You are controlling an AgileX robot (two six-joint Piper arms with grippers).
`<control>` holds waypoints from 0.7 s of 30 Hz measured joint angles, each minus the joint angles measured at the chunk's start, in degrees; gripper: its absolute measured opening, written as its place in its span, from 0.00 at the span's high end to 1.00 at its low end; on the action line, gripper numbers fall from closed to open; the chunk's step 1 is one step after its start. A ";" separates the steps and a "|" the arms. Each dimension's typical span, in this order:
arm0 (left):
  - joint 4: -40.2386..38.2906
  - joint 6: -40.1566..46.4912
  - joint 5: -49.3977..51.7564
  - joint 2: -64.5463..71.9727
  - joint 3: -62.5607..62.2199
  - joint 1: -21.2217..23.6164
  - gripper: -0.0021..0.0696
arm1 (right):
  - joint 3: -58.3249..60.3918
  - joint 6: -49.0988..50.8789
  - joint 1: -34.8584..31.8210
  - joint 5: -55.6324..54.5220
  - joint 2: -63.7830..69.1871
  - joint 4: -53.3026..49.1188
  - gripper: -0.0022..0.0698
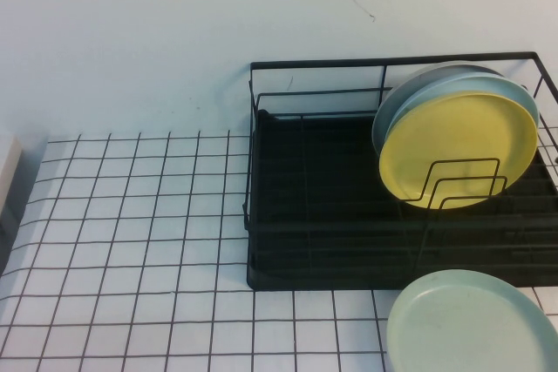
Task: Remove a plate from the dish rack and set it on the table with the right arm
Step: Grasp the plate from the shelf
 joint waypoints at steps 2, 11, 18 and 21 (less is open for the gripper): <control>0.00 0.00 0.00 0.00 0.00 0.00 0.98 | -2.04 -1.31 0.79 -0.55 3.53 0.35 0.34; 0.00 0.00 0.00 0.00 0.00 0.00 0.98 | -9.43 -4.72 1.51 -5.22 13.50 1.07 0.32; 0.00 0.00 0.00 0.00 0.00 0.00 0.98 | -12.84 -5.97 1.90 -5.44 18.83 5.33 0.32; 0.00 0.00 0.00 0.00 0.00 0.00 0.98 | -13.03 -6.20 2.15 -5.44 20.45 6.10 0.32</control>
